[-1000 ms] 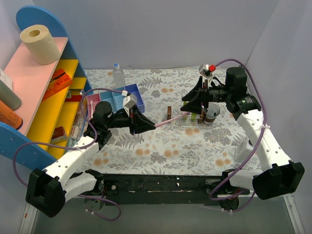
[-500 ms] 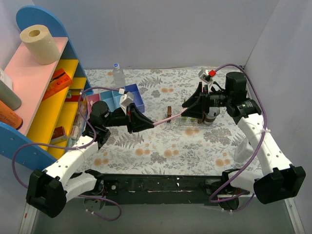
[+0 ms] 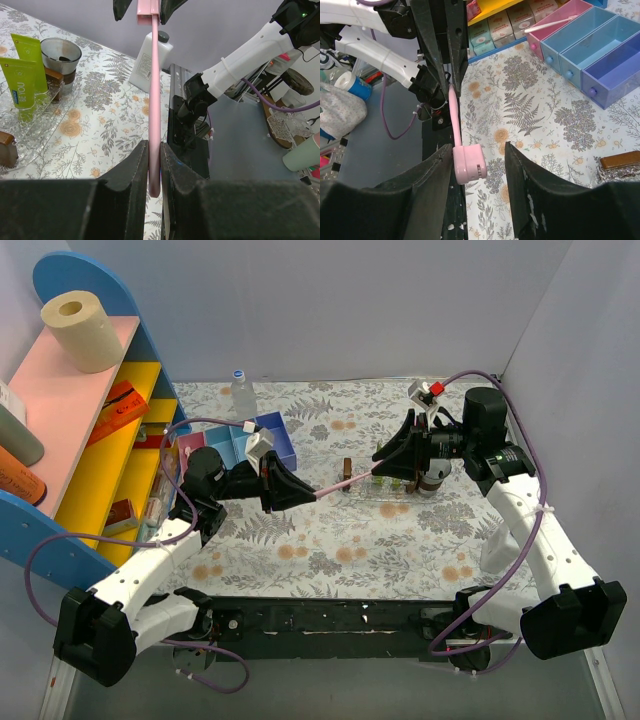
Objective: Prepare toiletry sets of a toothbrush and toothpaste on the tray
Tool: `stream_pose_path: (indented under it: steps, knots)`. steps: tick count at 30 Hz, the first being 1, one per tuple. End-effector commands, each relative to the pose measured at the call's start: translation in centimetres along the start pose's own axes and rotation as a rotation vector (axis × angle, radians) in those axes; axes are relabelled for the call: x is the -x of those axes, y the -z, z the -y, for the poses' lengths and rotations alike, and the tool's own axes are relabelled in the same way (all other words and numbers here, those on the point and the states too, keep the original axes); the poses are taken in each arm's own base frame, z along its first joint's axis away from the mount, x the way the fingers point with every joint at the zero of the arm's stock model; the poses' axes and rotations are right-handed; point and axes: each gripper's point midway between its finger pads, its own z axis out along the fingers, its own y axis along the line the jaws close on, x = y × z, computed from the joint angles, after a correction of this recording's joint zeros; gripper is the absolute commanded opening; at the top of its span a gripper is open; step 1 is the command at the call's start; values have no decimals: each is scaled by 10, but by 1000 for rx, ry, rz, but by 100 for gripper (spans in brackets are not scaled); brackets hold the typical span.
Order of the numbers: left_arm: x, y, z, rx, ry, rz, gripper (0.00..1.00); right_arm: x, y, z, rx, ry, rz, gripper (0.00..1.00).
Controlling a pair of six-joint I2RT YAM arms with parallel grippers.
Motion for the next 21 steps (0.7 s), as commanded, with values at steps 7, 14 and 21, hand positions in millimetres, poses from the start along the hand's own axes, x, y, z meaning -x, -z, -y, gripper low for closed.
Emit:
stream_pose_path:
  steps: [7,14,21]
  knots:
    - [10,3,1,34,-52,38,0,2,2,-10,33,26,9,47]
    - [8,2,-3,38,-45,25,0,4,2,-12,40,41,15,25]
    - [6,2,-8,58,-31,20,0,6,2,-15,50,48,31,11]
